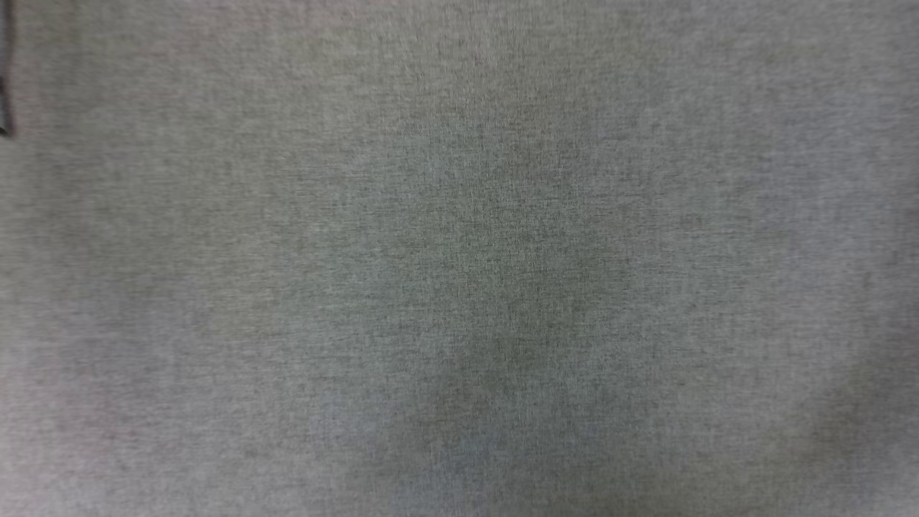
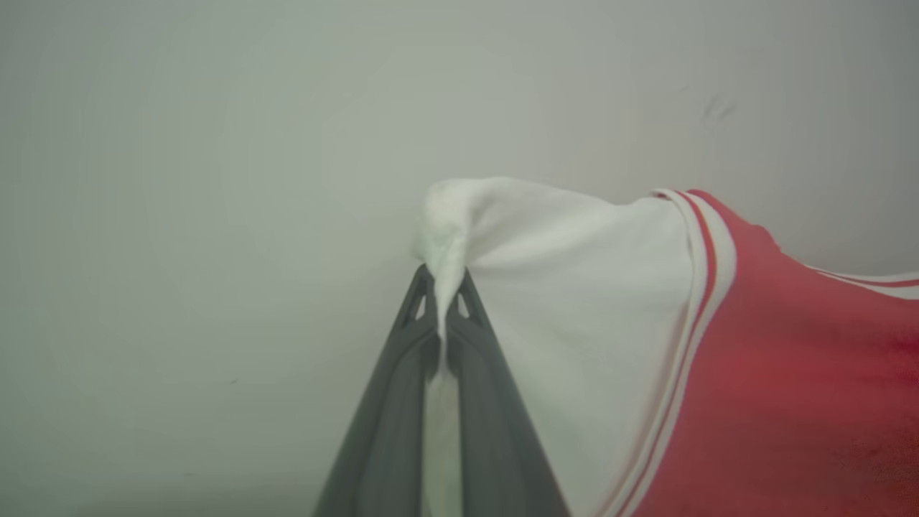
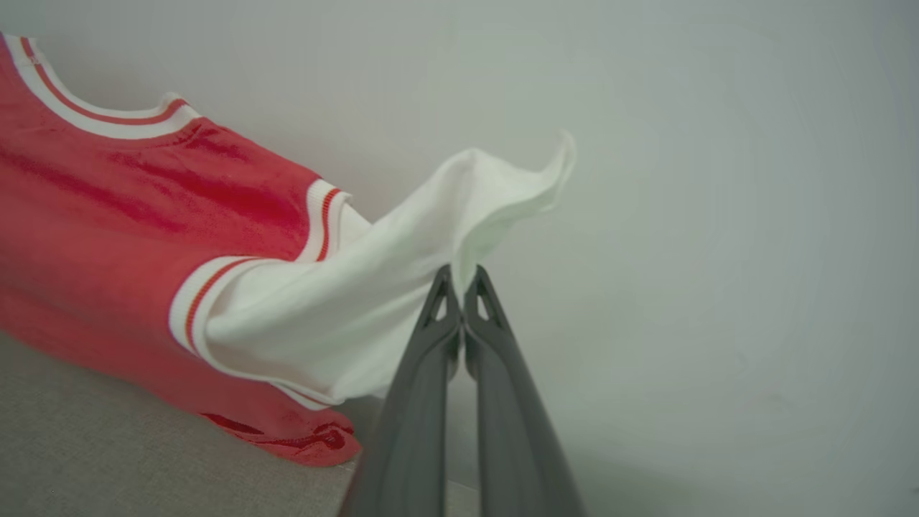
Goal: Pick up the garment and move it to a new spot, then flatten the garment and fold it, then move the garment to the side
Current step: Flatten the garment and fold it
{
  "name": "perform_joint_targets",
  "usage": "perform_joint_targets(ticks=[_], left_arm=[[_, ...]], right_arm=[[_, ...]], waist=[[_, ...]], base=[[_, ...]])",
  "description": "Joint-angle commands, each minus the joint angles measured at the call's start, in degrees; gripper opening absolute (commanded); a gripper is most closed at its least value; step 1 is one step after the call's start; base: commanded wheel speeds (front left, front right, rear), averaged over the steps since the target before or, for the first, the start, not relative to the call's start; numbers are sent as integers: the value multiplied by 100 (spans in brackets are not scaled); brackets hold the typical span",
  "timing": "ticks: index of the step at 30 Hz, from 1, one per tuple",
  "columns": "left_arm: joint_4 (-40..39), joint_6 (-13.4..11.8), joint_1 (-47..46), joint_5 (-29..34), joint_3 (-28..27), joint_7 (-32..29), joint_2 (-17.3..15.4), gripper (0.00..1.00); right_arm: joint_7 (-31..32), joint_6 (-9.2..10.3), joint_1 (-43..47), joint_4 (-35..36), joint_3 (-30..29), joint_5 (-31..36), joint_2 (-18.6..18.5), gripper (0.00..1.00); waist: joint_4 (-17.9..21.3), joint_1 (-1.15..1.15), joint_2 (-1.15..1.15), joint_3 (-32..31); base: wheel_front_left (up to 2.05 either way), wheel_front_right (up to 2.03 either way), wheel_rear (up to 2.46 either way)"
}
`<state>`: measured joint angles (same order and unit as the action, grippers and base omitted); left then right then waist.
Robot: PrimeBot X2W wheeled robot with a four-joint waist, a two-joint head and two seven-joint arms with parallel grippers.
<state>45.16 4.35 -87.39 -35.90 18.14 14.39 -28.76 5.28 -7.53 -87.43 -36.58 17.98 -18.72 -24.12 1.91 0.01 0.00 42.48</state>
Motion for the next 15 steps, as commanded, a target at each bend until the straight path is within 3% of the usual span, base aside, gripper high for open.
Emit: perform_joint_targets(ticks=[1,9,15], left_arm=[[45,69,329,-64,-77,55,5,0],[-603,166,2350,-147,-657,89,133,0],[-1416,-33,4435,-136,-913,91,364,0]], right_arm=[[-123,8,300,-88,95,-124,-86,0],[-219,9,1979,204,239,-618,-416,0],[119,10,3899,1043,-115,-729,-557,0]], waist=[[-22,-1,0,-203],[-120,-1,0,-1261],[-185,-1,0,-2152]], base=[[0,0,0],[0,0,0],[0,0,0]])
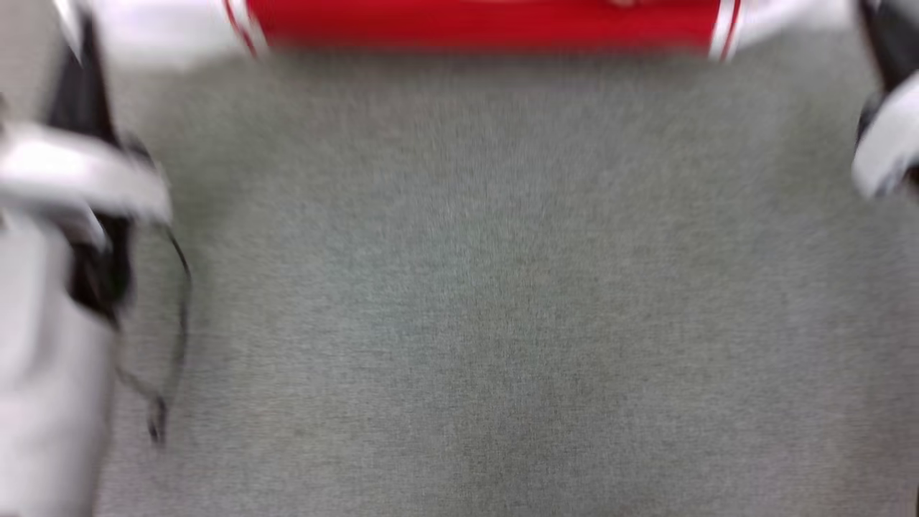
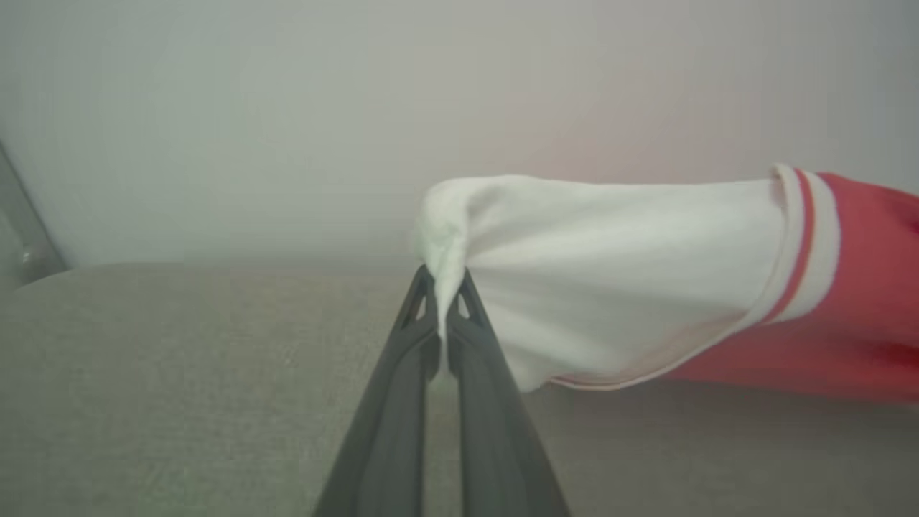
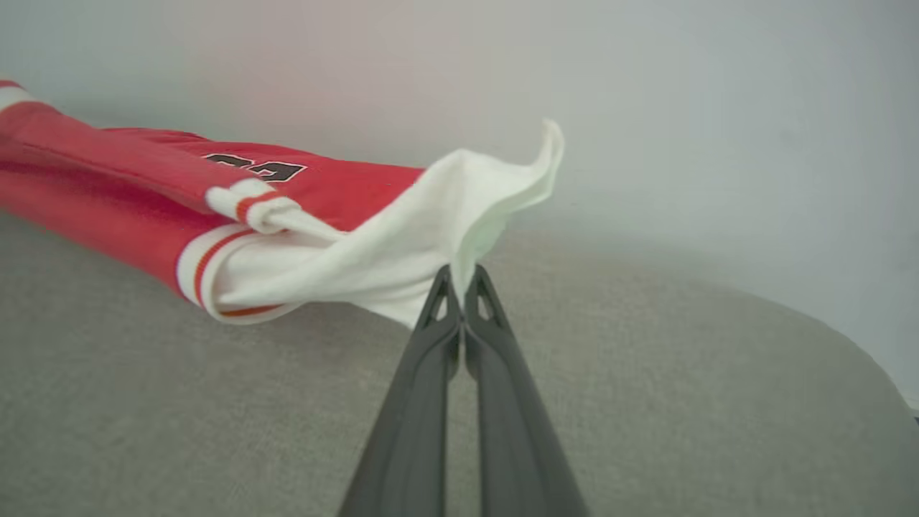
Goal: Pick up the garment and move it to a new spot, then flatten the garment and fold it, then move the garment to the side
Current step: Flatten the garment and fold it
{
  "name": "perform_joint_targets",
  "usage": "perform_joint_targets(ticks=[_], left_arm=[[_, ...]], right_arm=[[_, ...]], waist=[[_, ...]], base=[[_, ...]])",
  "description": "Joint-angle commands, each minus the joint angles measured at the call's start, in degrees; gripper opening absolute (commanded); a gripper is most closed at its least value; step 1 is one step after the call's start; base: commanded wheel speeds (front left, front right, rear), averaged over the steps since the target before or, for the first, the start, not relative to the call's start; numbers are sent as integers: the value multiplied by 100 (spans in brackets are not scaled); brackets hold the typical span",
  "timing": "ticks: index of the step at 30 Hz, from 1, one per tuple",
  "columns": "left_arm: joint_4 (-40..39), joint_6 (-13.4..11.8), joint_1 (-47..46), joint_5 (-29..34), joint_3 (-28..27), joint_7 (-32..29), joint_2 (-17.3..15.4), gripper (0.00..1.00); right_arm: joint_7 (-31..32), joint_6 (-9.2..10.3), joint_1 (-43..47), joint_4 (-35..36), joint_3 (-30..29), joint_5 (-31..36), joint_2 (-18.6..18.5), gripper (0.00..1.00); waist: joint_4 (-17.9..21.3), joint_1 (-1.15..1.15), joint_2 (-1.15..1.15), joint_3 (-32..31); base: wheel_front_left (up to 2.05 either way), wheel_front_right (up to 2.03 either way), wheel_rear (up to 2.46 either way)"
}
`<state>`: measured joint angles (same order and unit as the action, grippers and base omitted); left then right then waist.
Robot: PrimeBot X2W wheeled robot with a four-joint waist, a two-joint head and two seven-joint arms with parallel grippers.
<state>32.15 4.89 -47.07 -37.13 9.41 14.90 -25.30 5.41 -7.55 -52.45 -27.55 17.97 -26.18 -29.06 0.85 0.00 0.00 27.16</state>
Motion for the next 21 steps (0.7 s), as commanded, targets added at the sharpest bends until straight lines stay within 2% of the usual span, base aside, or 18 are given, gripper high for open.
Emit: perform_joint_targets(ticks=[1,3,7,8,13,21], left_arm=[[-248,-141,715,-14,-24,34,25,0],[-496,-217,1297,-47,33,-26,109,0],[-1051,-534,2458,-37,110,-219,85,0],[-1051,-534,2458,-37,110,-219,85,0],[-1754,-953,3751,-107,147,-625,8,0],[-2630,-1548,5456,-364,216,-1258,95,0]], right_arm=[[215,12,736,307,-183,52,-42,0],[380,12,1383,638,-381,169,-7,0],[791,11,2734,1324,-735,288,229,0],[791,11,2734,1324,-735,288,229,0],[1187,11,4224,2111,-1173,481,541,0],[1568,11,6103,2566,-1700,739,1207,0]], waist=[[-79,0,0,-747],[-96,0,0,-1021],[-113,0,0,-1485],[-113,0,0,-1485],[-109,0,0,-1912],[-123,0,0,-2268]], base=[[0,0,0],[0,0,0],[0,0,0],[0,0,0],[0,0,0],[0,0,0]])
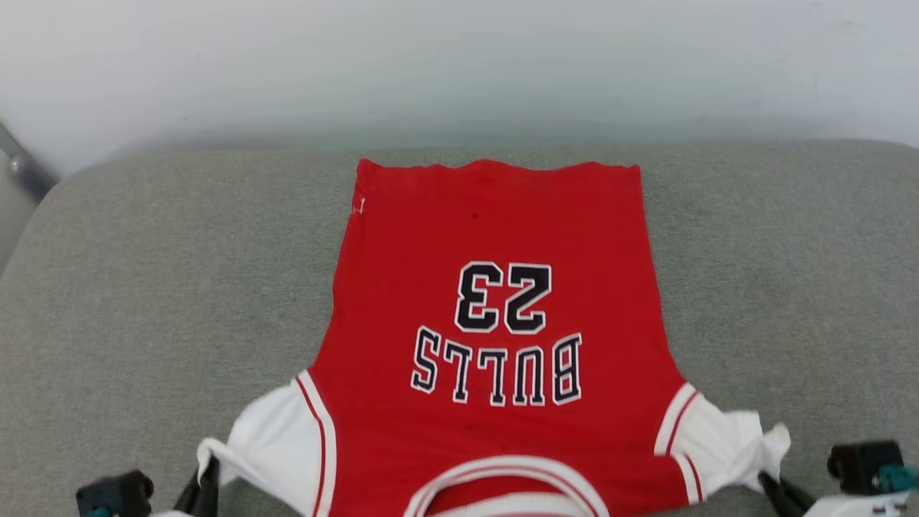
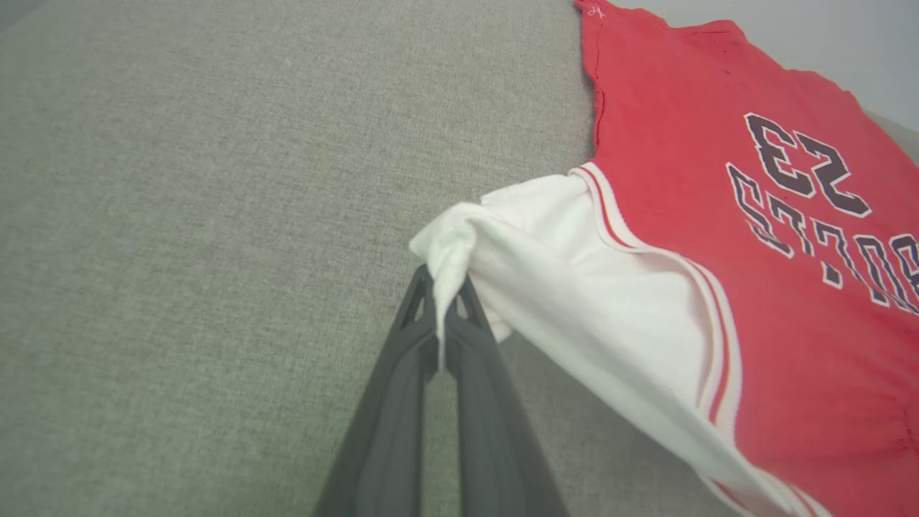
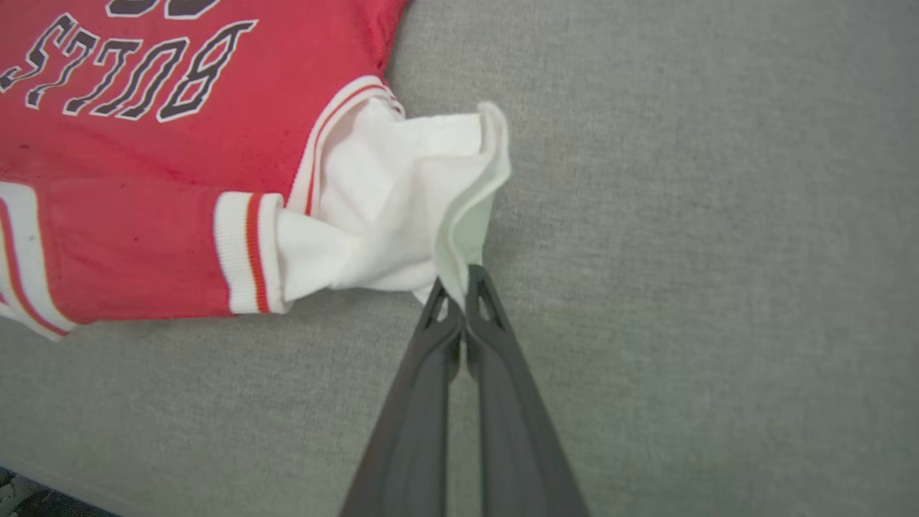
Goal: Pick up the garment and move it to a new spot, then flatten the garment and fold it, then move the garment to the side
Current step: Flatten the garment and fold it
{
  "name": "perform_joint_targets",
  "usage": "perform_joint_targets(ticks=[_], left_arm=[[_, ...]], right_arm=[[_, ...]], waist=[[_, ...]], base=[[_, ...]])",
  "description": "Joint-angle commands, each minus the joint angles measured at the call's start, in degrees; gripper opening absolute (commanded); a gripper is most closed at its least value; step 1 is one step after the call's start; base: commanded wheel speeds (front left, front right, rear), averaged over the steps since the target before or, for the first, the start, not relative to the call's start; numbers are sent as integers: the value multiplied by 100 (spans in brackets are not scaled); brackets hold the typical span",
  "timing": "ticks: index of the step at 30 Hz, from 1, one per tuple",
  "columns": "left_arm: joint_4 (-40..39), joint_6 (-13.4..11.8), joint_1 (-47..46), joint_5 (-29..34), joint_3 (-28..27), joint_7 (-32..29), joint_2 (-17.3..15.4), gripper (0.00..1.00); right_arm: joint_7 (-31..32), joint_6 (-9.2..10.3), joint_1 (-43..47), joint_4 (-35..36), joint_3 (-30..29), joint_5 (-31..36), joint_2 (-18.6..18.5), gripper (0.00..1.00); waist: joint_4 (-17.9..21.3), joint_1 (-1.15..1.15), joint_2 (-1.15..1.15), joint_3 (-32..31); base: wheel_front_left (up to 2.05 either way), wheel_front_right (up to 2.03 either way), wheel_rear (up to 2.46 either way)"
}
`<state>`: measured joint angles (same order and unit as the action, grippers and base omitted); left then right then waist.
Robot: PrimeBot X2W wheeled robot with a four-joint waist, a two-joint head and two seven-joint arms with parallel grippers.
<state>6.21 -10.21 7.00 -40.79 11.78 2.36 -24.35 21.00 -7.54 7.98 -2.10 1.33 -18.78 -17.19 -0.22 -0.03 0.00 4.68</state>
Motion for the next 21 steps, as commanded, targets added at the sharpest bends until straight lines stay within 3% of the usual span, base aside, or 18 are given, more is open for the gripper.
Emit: perform_joint_targets(ticks=[1,2,3,4,5,15,21], left_arm=[[-129,-87,163,-10,-18,-50,0,0],[-197,-112,286,-33,16,-121,1,0],[-276,-147,380,-44,43,-157,4,0],[-347,-173,445,-32,58,-177,4,0],[-402,-203,502,-21,83,-212,5,0],[-1016,-303,304,103,166,-235,1,0],[-1397,-318,8,250,178,-208,-70,0]], right_arm=[[10,9,184,58,-67,33,83,0],[21,9,296,76,-109,55,142,19],[56,9,403,80,-132,43,211,48],[67,9,481,85,-139,43,244,88],[86,9,525,101,-145,41,272,100],[-160,8,-306,532,-570,191,508,100],[-80,7,-1793,-141,-1078,44,542,100]], waist=[[-28,3,0,-11],[-42,3,0,-2],[-51,3,0,3],[-60,3,0,8],[-66,3,0,18],[-122,3,0,397],[-227,3,0,846]], base=[[0,0,0],[0,0,0],[0,0,0],[0,0,0],[0,0,0],[0,0,0],[0,0,0]])
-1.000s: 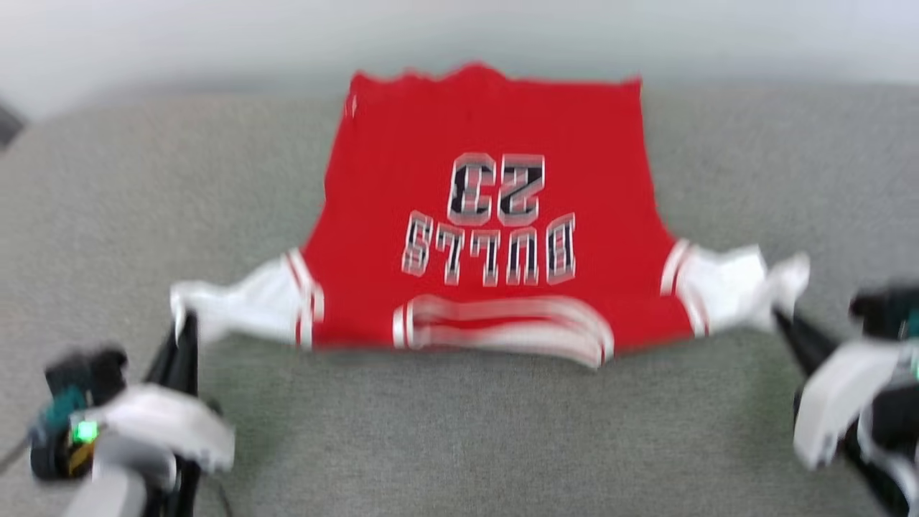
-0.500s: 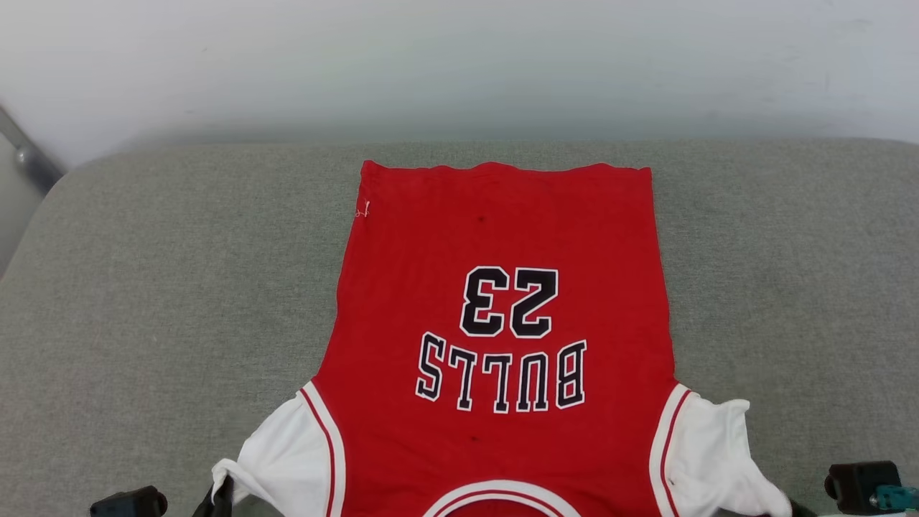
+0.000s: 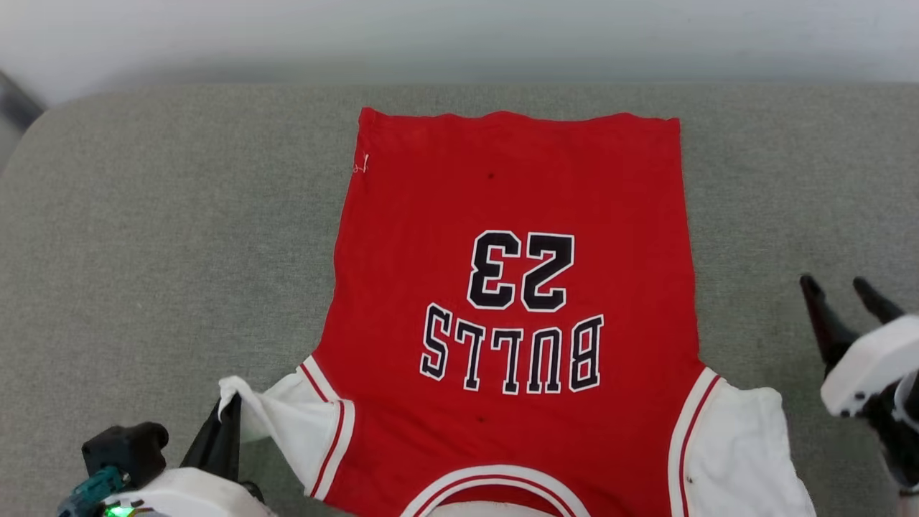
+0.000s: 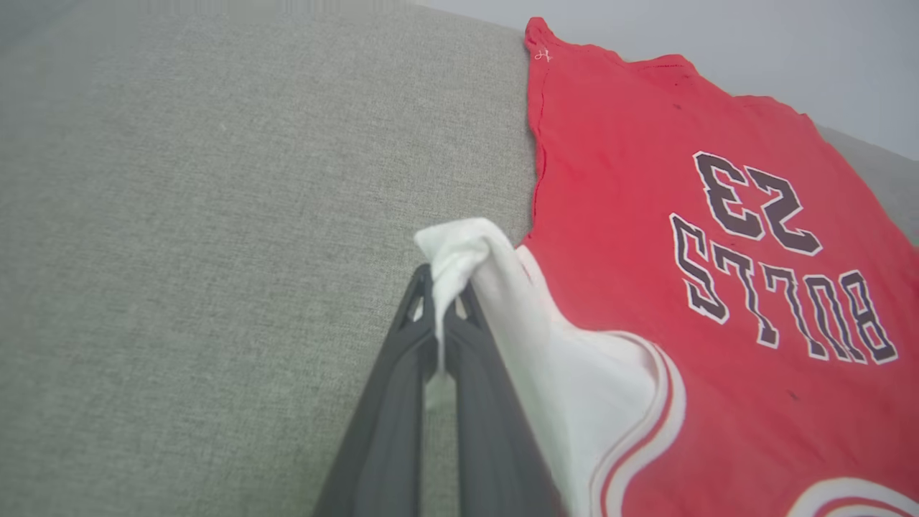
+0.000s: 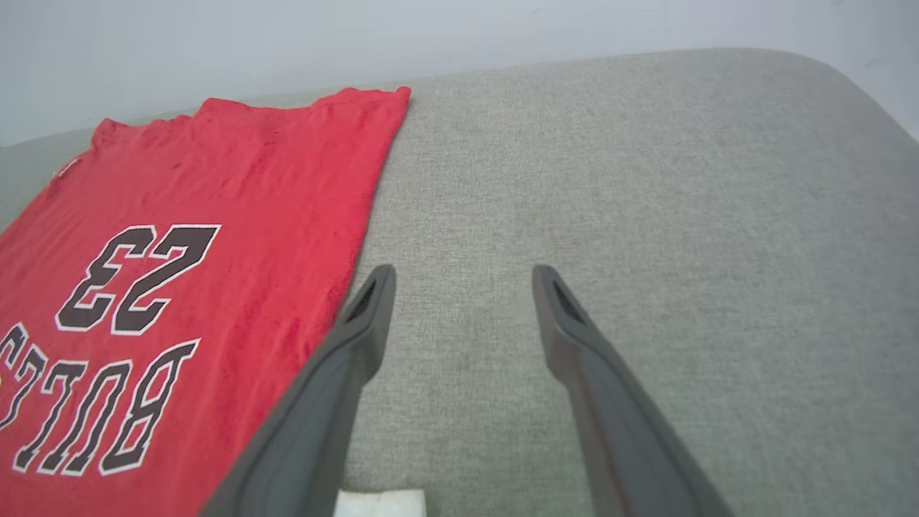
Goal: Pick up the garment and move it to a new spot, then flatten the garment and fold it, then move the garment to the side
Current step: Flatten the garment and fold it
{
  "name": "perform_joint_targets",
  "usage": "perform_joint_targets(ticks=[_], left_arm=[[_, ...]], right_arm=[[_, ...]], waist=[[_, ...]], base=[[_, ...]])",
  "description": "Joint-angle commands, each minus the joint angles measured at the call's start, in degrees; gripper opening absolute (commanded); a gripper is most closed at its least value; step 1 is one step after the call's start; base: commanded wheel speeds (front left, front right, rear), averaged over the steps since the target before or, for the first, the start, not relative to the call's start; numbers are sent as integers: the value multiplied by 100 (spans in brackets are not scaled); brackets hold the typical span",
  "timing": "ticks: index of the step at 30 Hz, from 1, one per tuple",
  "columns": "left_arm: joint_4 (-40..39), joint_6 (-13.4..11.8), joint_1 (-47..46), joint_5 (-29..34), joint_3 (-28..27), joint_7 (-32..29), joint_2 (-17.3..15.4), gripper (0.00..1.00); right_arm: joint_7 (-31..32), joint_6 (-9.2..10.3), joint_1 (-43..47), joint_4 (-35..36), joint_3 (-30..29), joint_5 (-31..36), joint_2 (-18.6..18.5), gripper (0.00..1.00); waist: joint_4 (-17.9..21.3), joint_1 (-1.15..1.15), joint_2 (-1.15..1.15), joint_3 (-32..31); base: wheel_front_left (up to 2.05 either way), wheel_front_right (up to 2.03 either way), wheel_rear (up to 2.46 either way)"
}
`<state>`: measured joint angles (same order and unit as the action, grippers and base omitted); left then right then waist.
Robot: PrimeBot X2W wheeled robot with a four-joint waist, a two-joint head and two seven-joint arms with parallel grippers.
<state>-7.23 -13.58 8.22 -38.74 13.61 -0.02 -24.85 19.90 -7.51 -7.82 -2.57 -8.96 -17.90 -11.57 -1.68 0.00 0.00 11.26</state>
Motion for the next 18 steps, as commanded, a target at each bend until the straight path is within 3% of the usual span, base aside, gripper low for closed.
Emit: perform_joint_targets(ticks=[1,10,18], left_arm=[[-98,25,-184,71,3,51,-20,0],[-618,183,-1010,372,183,283,57,0],[-772,367,-1512,524,476,484,287,0]], right_arm=[[100,4,-517,-282,-101,-95,-48,100],[1149,3,-3017,-1899,-125,-168,-498,100],[2457,3,-4643,-2678,-267,165,-707,100]], waist=[[-119,0,0,265],[-743,0,0,1204],[-1231,0,0,1933]], base=[[0,0,0],[0,0,0],[0,0,0]])
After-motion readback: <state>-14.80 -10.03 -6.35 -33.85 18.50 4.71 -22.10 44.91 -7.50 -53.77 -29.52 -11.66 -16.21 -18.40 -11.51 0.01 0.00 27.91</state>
